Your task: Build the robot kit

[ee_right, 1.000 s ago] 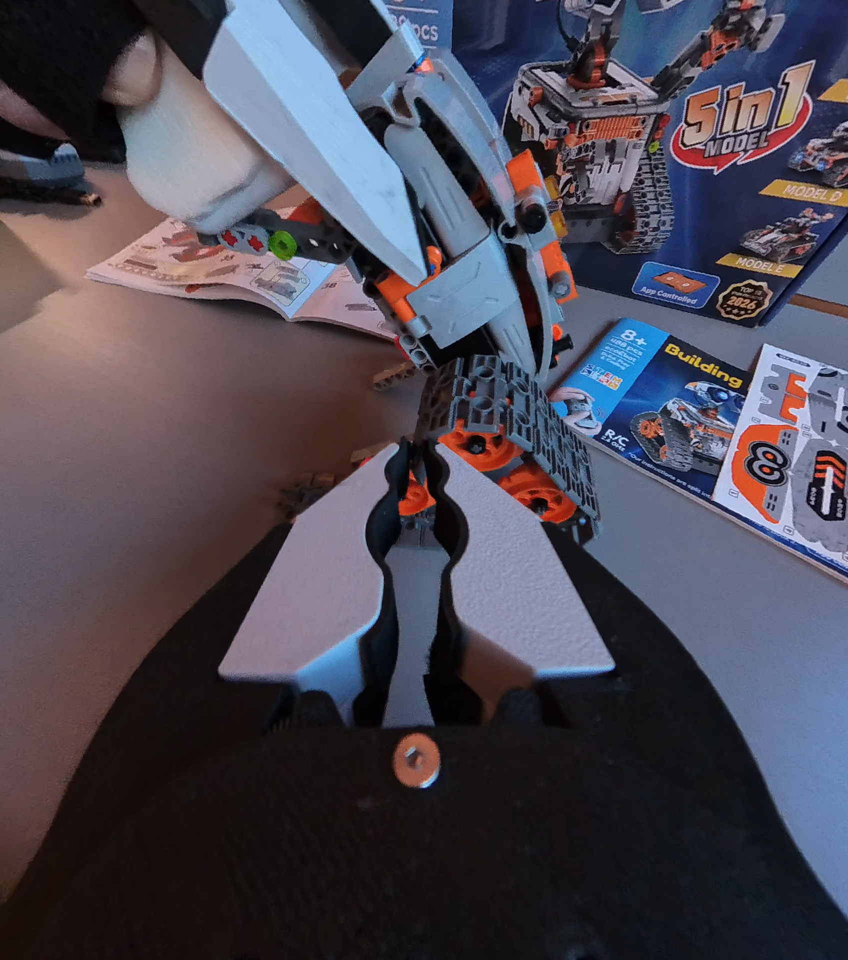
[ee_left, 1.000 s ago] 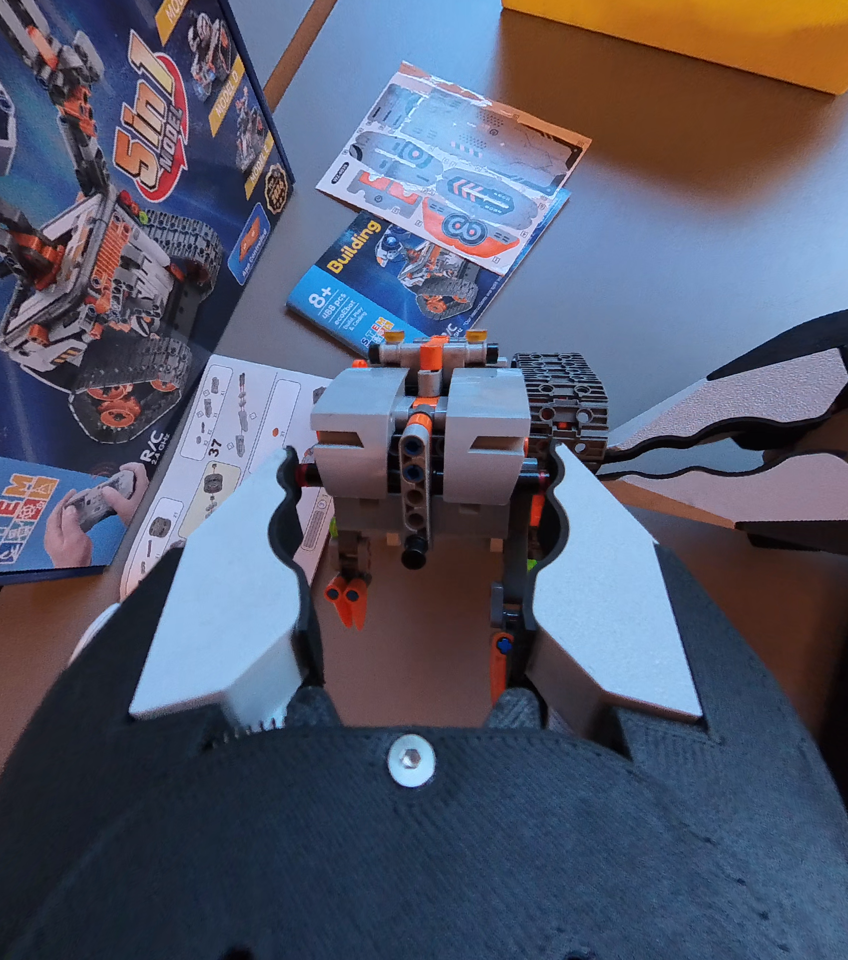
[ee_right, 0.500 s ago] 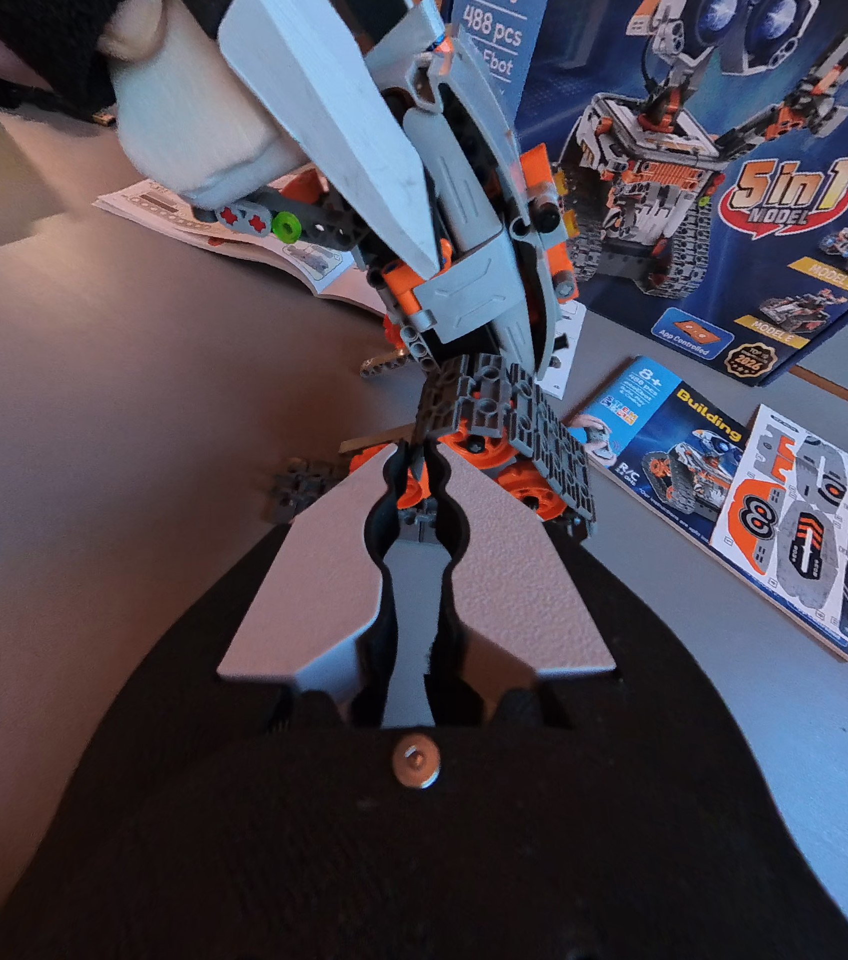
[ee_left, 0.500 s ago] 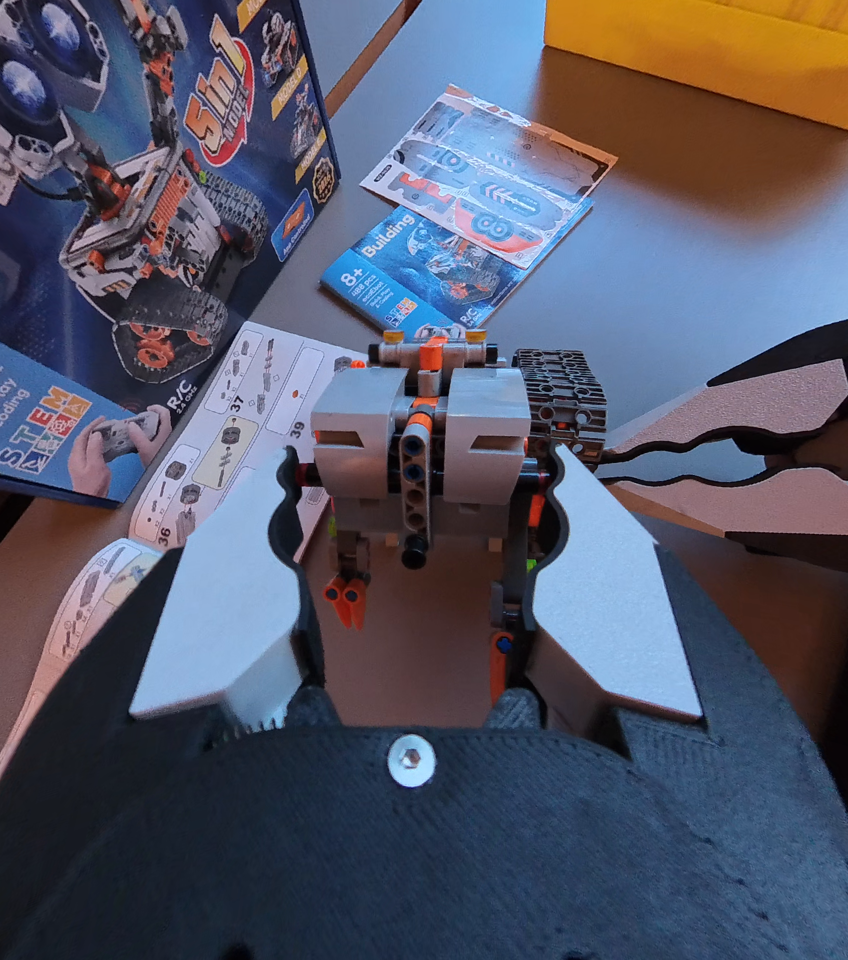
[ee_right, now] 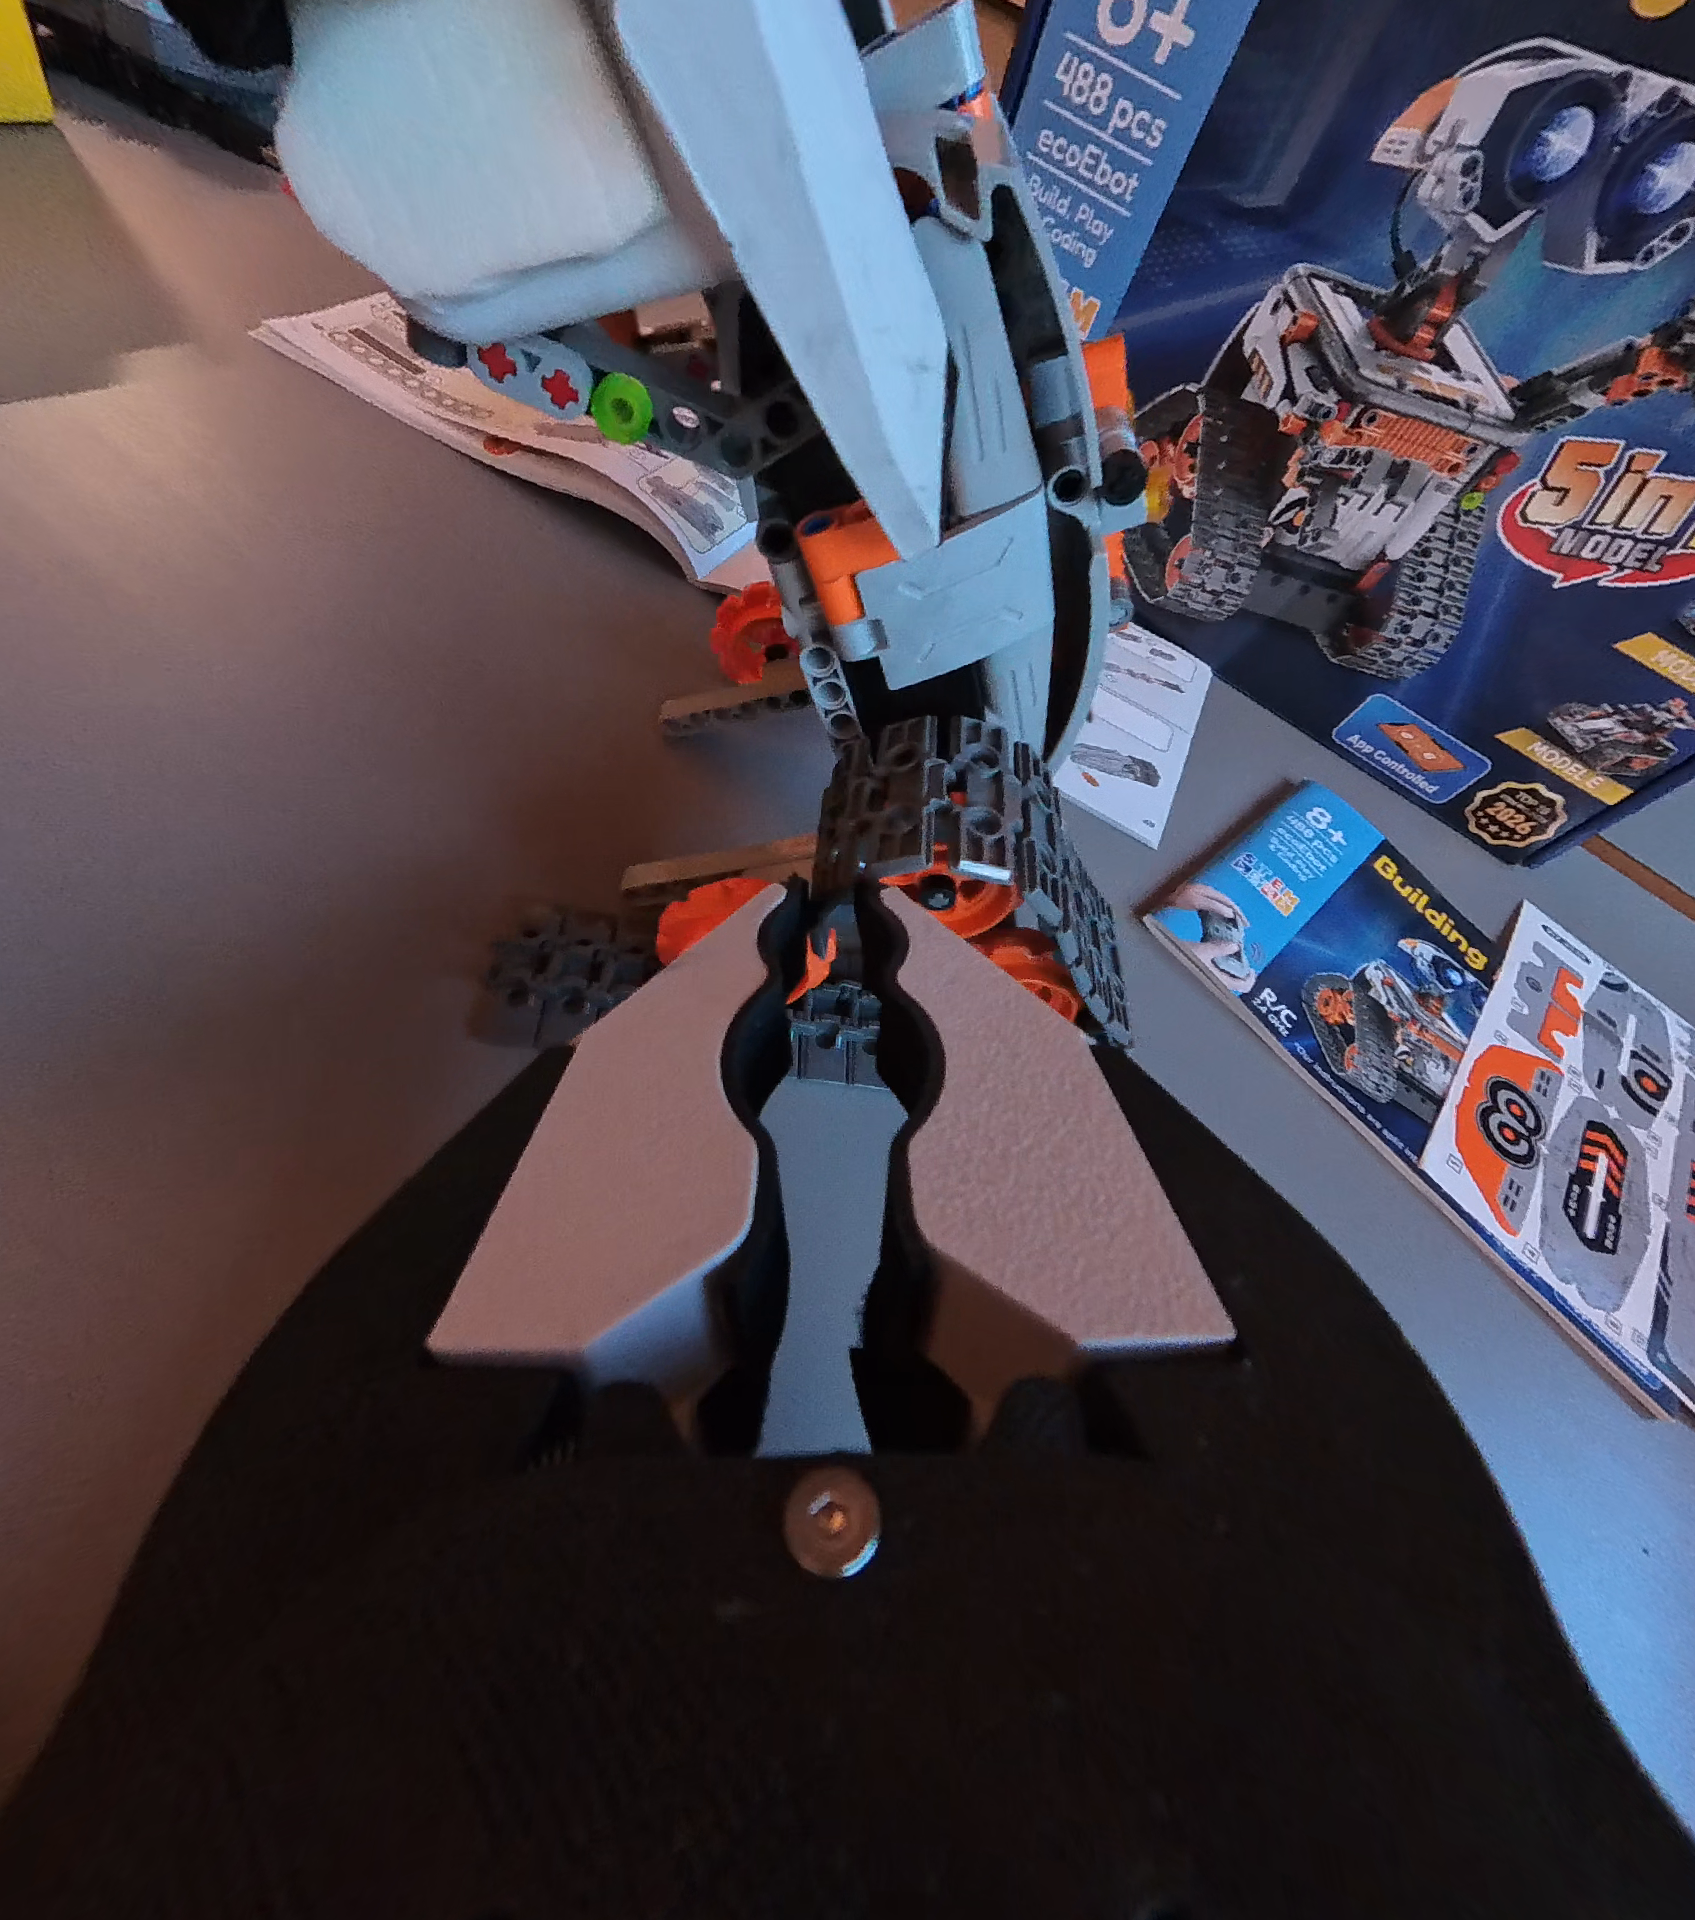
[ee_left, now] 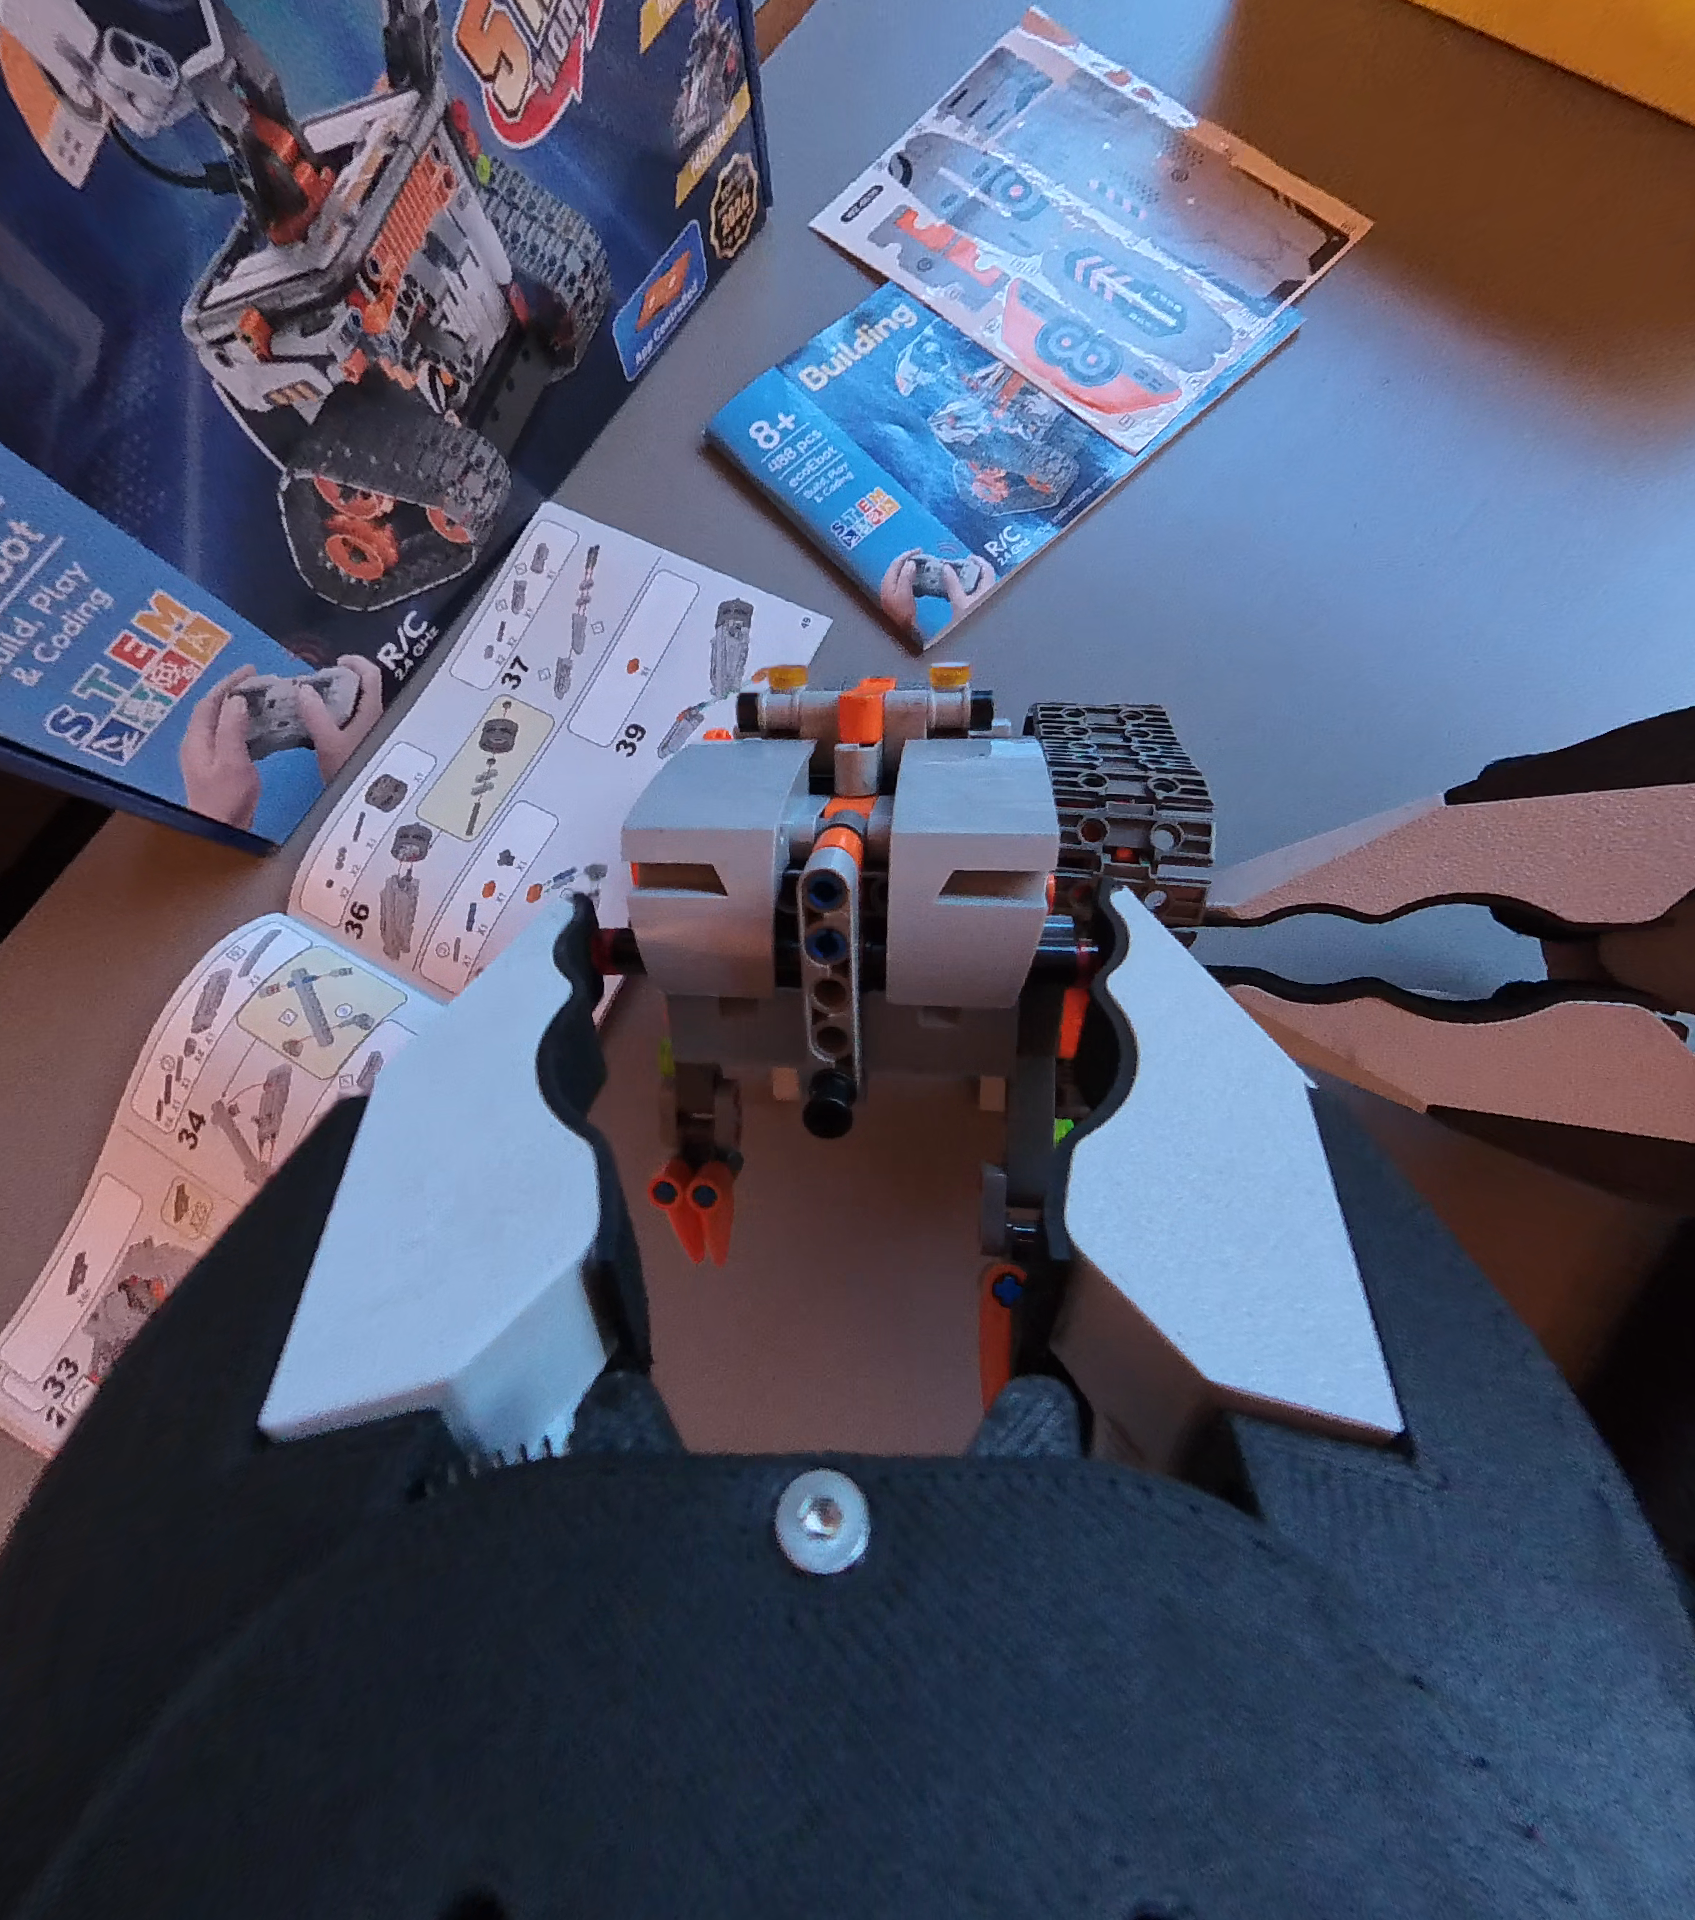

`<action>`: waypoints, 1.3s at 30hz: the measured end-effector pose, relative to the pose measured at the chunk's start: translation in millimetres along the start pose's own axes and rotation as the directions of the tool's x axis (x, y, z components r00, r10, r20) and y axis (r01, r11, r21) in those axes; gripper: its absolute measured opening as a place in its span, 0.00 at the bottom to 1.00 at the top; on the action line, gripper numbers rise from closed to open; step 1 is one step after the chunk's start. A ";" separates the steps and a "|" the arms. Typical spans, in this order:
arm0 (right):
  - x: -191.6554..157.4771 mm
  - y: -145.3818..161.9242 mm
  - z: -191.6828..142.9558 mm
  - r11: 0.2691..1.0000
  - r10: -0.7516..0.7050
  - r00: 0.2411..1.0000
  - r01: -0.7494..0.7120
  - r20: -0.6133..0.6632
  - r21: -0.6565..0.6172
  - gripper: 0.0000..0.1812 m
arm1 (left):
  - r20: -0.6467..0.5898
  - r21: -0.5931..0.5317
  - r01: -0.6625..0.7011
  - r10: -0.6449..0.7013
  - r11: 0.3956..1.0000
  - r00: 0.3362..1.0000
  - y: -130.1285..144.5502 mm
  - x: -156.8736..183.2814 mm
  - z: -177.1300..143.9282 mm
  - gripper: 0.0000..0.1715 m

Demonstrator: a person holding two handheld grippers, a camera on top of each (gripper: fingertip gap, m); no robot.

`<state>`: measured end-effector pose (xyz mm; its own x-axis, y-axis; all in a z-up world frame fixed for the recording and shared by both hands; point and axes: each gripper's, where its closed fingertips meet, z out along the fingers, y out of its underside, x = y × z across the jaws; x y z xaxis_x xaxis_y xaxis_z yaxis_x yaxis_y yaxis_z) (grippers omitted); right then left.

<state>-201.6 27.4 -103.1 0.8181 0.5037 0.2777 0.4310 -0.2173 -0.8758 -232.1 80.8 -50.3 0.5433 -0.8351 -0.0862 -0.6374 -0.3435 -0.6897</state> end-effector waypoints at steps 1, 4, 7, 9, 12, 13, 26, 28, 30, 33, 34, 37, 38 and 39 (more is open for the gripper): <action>-0.8 -0.1 0.0 1.000 -0.001 1.000 0.001 0.002 0.001 0.04 | 0.004 0.001 0.003 -0.003 1.000 1.000 0.9 0.0 -0.6 0.54; -5.8 0.5 0.1 1.000 0.022 0.999 -0.022 0.033 0.009 0.06 | 0.010 -0.004 0.015 -0.015 1.000 1.000 4.0 0.4 -3.4 0.54; -10.7 5.7 -3.0 0.997 0.076 0.995 -0.076 0.066 -0.003 0.15 | 0.013 -0.032 0.024 -0.023 0.999 1.000 5.6 0.5 -4.2 0.54; -13.9 10.9 -10.2 0.995 0.101 0.991 -0.100 0.085 -0.019 0.16 | 0.011 -0.069 0.028 -0.028 0.997 1.000 6.7 0.4 -4.1 0.54; -25.4 5.1 -28.1 0.997 0.055 0.990 -0.060 0.131 0.041 0.13 | 0.008 -0.108 0.023 -0.022 0.994 1.000 7.1 0.2 -3.5 0.54; -38.9 2.0 -31.8 0.997 0.004 0.982 -0.018 0.190 0.069 0.12 | 0.007 -0.113 0.023 -0.022 0.993 1.000 7.2 0.3 -3.5 0.54; -82.9 32.3 8.9 0.978 -0.096 0.944 0.148 0.317 -0.144 0.14 | 0.028 -0.151 0.034 -0.030 0.988 0.999 11.6 3.2 -6.7 0.54; -82.1 33.5 8.9 0.981 -0.061 0.943 0.117 0.329 -0.156 0.14 | 0.029 -0.152 0.037 -0.033 0.988 0.999 12.8 3.9 -7.7 0.54; -81.2 34.1 9.3 0.980 -0.053 0.945 0.110 0.322 -0.163 0.13 | 0.034 -0.152 0.040 -0.036 0.987 0.999 14.3 4.7 -9.3 0.54; -80.7 34.7 9.2 0.980 -0.049 0.948 0.107 0.316 -0.168 0.12 | 0.045 -0.150 0.044 -0.038 0.988 0.998 16.6 5.5 -11.8 0.54; -80.5 34.7 9.3 0.980 -0.050 0.949 0.107 0.310 -0.169 0.12 | 0.049 -0.148 0.044 -0.037 0.988 0.998 17.4 5.8 -12.5 0.54; -79.7 35.2 9.2 0.979 -0.053 0.955 0.108 0.293 -0.174 0.12 | 0.058 -0.146 0.050 -0.042 0.988 0.997 20.1 6.2 -14.8 0.54; -79.3 35.3 9.1 0.978 -0.057 0.957 0.110 0.286 -0.175 0.12 | 0.059 -0.147 0.053 -0.044 0.988 0.997 21.0 6.3 -15.8 0.54; -78.9 35.4 9.1 0.978 -0.059 0.959 0.112 0.279 -0.177 0.12 | 0.061 -0.149 0.054 -0.045 0.987 0.997 22.0 6.4 -16.7 0.54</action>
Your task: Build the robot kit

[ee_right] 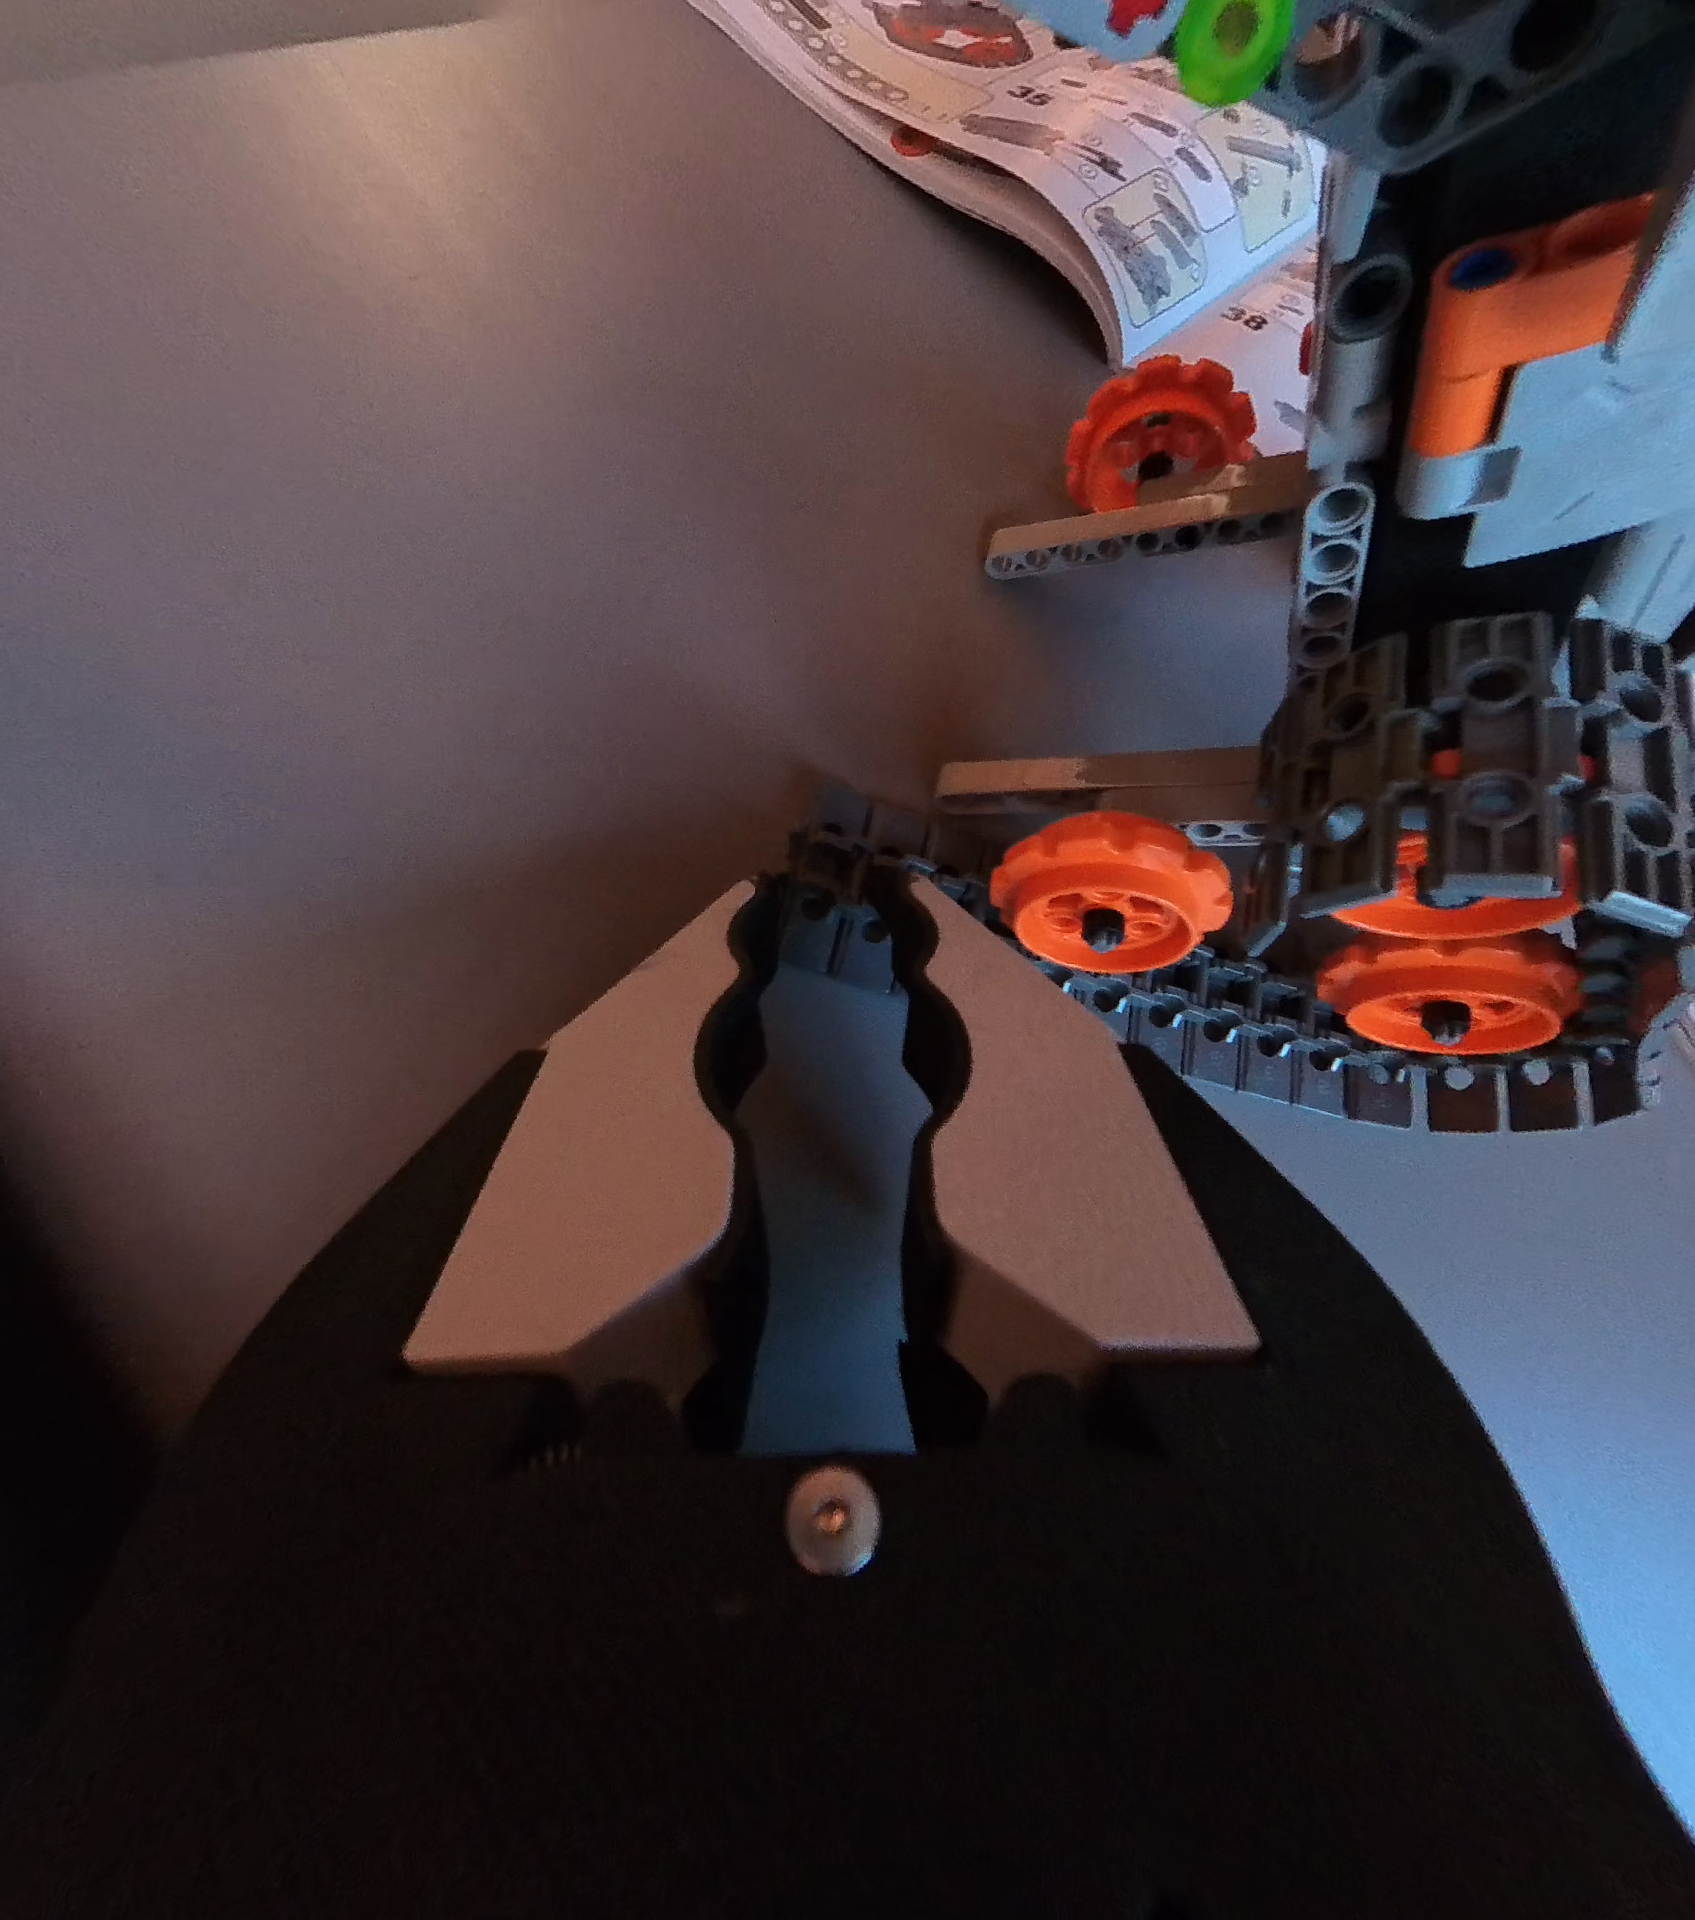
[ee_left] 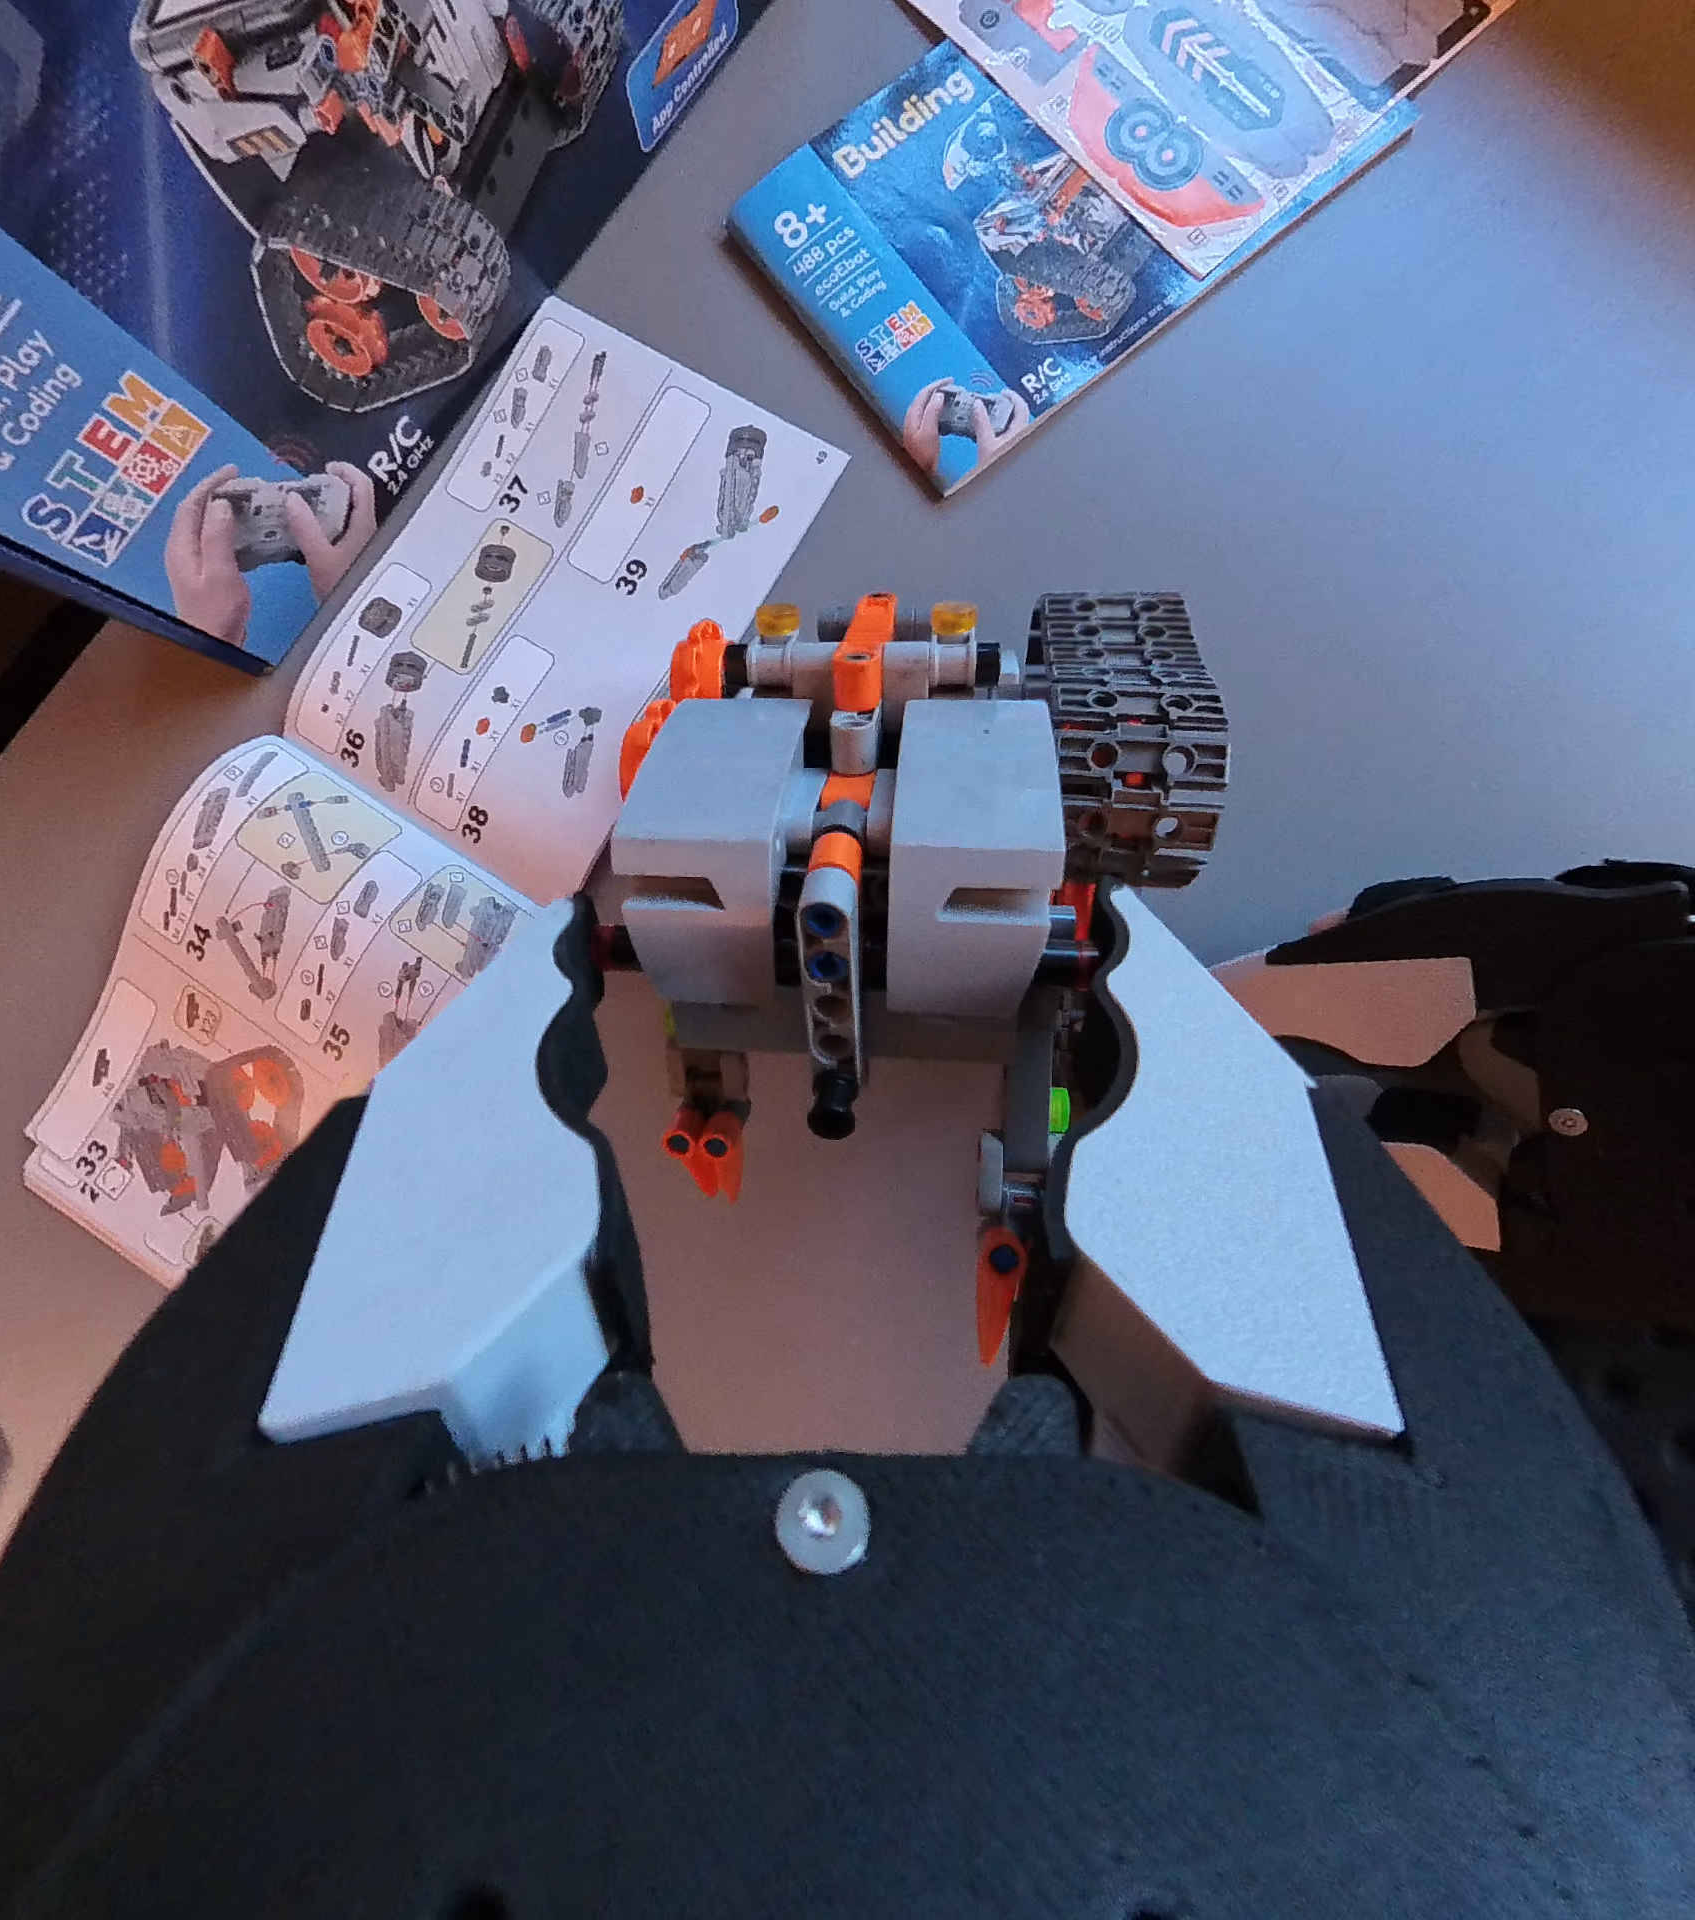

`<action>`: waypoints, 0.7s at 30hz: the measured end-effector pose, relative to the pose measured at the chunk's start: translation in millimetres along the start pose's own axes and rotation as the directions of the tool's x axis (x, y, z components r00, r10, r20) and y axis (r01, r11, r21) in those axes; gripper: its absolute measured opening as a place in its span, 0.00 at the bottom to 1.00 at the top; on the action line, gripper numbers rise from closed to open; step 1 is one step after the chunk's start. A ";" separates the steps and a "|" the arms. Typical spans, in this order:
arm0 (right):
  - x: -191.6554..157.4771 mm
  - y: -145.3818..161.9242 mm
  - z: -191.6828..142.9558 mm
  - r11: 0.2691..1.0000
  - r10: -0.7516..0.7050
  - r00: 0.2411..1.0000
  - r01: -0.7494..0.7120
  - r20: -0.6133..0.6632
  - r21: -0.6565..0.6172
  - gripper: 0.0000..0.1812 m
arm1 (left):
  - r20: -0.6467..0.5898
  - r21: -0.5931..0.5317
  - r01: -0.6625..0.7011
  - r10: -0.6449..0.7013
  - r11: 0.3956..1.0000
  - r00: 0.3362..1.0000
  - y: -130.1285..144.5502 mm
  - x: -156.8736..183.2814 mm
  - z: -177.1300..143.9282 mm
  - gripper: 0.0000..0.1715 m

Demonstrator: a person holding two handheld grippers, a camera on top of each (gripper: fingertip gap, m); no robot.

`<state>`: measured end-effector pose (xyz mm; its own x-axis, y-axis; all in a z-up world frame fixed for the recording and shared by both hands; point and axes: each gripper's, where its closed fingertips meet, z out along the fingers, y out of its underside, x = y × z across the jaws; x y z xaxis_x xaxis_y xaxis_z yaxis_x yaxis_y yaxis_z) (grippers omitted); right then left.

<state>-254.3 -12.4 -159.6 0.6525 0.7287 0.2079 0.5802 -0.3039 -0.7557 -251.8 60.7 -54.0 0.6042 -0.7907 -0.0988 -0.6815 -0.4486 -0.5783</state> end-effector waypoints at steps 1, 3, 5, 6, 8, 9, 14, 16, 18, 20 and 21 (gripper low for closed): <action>0.4 0.2 -0.1 1.000 0.005 1.000 -0.005 -0.006 -0.002 0.12 | 0.002 -0.003 0.002 -0.002 1.000 1.000 1.3 0.1 -0.8 0.54; 1.7 0.8 -0.5 1.000 0.022 1.000 -0.022 -0.013 -0.004 0.12 | 0.005 -0.007 0.003 -0.003 1.000 1.000 3.0 0.4 -2.4 0.54; 1.7 0.8 -1.3 1.000 0.012 1.000 -0.012 -0.018 0.000 0.12 | 0.007 -0.015 0.006 -0.006 1.000 1.000 4.4 0.7 -3.6 0.54; 1.1 0.4 -2.4 1.000 -0.009 1.000 0.010 -0.021 0.007 0.12 | 0.008 -0.019 0.008 -0.008 1.000 1.000 4.6 1.0 -4.1 0.54; -2.6 -0.8 -6.0 0.996 -0.083 0.996 0.084 -0.030 0.029 0.13 | 0.003 -0.038 0.014 -0.014 0.999 1.000 6.8 2.1 -4.4 0.54; -4.5 -0.8 -8.0 0.993 -0.111 0.993 0.112 -0.033 0.037 0.13 | -0.001 -0.044 0.019 -0.019 0.999 1.000 7.5 2.4 -5.1 0.54; -6.3 2.9 -14.9 0.992 -0.117 0.993 0.118 -0.013 0.050 0.15 | 0.007 -0.079 0.017 -0.016 0.997 1.000 12.8 2.9 -7.9 0.54; -5.7 0.6 -16.5 0.993 -0.098 0.995 0.098 -0.006 0.065 0.15 | 0.010 -0.088 0.020 -0.019 0.996 1.000 14.1 3.3 -8.5 0.54; -8.8 -3.3 -18.2 0.992 -0.094 0.996 0.092 0.013 0.089 0.14 | 0.013 -0.099 0.024 -0.023 0.995 1.000 15.3 3.6 -9.1 0.54; -6.6 1.9 -17.8 0.991 -0.116 0.993 0.115 0.005 0.064 0.14 | 0.012 -0.111 0.029 -0.028 0.993 1.000 16.6 3.9 -9.8 0.54; -4.0 5.4 -17.9 0.991 -0.124 0.992 0.124 -0.003 0.049 0.14 | 0.011 -0.116 0.031 -0.030 0.993 0.999 17.0 4.1 -10.0 0.54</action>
<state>-245.1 -27.9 -153.3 0.5771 0.7589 0.3017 0.6319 -0.1809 -0.7536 -265.1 45.7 -56.2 0.6293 -0.7719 -0.0904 -0.7053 -0.5185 -0.4835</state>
